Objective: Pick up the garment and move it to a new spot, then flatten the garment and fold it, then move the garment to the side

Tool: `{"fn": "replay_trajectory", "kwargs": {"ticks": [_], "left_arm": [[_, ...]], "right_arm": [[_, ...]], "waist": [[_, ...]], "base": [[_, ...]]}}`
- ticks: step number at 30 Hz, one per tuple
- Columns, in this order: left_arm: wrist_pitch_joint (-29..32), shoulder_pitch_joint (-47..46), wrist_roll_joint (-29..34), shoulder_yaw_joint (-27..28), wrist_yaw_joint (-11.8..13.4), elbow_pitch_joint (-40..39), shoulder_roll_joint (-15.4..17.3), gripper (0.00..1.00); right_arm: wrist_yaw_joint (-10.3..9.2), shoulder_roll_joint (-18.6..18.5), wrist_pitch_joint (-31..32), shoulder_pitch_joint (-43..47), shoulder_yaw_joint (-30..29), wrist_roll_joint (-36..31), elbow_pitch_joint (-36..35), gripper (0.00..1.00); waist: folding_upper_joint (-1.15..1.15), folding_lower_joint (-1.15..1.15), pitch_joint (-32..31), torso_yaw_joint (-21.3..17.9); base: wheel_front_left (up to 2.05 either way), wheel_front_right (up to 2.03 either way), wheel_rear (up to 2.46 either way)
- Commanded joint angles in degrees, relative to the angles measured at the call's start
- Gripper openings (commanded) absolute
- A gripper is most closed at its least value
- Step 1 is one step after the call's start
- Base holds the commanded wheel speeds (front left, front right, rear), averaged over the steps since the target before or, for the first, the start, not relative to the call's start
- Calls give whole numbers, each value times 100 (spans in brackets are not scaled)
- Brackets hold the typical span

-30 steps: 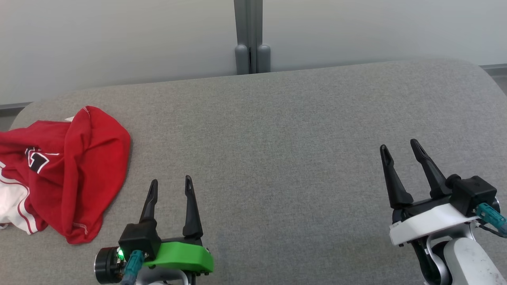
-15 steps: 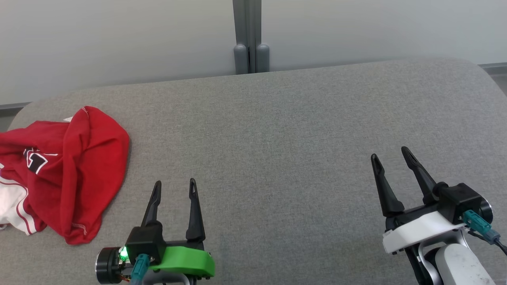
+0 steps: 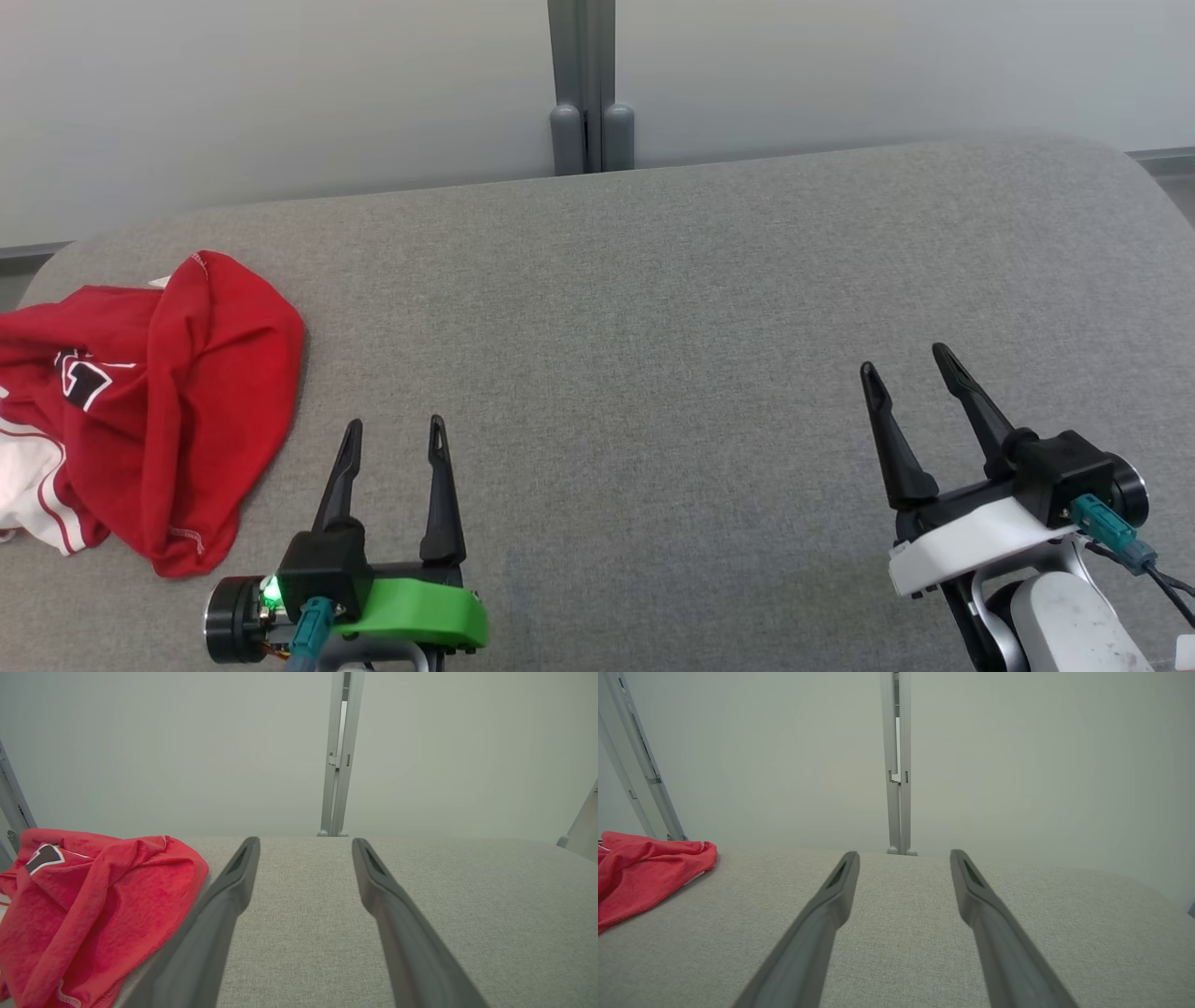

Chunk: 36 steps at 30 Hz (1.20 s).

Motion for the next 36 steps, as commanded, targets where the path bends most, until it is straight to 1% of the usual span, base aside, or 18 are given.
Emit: {"fn": "replay_trajectory", "kwargs": {"ticks": [1,19,30,33,36], "left_arm": [[-43,-33,48,67,-54,-69,7,100],[-86,-7,196,323,-345,-17,1,100],[-103,0,240,415,-471,44,4,100],[-105,16,274,399,-568,119,5,100],[-112,8,265,423,-612,170,6,100]], "right_arm": [[1,3,-41,-164,-17,-72,-58,100],[1,161,-81,-232,-30,-303,10,100],[2,240,-102,-258,-60,-421,85,100],[2,260,-109,-267,-71,-451,113,100],[2,279,-114,-274,-110,-482,146,100]], "waist": [[0,0,-1,-1],[0,0,-7,-14],[0,0,-9,-22],[0,0,-11,-25],[0,0,-12,-28]], "base": [[0,0,0],[0,0,0],[0,0,0],[0,0,0],[0,0,0]]}}
